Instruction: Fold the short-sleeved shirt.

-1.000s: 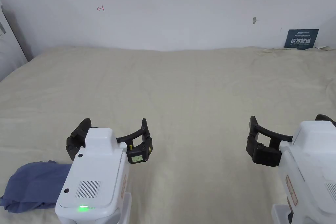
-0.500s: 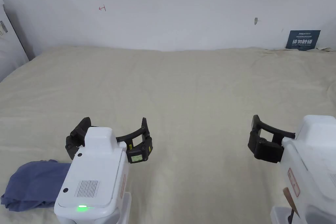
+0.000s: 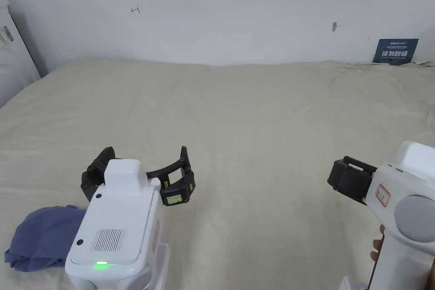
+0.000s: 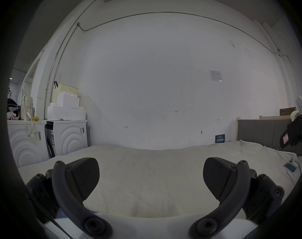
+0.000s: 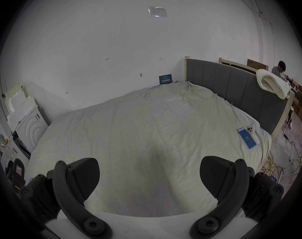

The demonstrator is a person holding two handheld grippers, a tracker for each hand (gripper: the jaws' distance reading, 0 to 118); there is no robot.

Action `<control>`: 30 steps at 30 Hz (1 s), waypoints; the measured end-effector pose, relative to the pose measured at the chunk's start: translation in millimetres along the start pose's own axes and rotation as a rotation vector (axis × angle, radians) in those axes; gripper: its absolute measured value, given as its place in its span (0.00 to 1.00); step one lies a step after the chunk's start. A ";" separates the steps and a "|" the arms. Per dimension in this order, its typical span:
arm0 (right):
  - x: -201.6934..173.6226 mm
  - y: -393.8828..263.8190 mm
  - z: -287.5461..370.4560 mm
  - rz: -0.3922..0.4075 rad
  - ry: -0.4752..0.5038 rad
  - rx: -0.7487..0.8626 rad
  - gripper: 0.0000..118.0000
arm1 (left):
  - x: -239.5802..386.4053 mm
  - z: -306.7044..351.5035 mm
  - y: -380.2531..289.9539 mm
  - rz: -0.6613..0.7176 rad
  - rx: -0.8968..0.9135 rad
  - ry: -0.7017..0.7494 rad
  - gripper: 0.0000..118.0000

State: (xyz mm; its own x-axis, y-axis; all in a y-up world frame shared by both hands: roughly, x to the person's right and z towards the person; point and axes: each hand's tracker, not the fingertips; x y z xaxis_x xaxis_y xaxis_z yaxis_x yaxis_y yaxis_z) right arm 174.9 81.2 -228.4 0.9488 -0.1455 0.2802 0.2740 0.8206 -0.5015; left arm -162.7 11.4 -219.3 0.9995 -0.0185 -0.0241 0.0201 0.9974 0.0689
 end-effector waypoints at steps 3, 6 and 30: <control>0.0 -3.3 1.1 0.004 0.006 0.022 0.98 | -1.1 0.0 1.3 -0.001 0.002 0.002 1.00; -1.2 -4.7 2.1 0.019 0.000 0.039 0.98 | -1.6 0.3 2.2 -0.003 0.006 0.004 1.00; 1.2 -13.8 8.5 0.180 0.073 0.229 0.98 | -0.9 2.4 3.4 -0.001 0.010 0.000 1.00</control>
State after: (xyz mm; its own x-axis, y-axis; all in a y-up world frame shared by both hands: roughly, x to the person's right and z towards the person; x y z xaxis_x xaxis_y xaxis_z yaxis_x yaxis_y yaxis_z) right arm 170.9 74.4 -214.1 0.9900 -0.0185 0.1396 0.0652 0.9389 -0.3379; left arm -163.5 14.6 -216.6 0.9995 -0.0193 -0.0244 0.0212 0.9967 0.0785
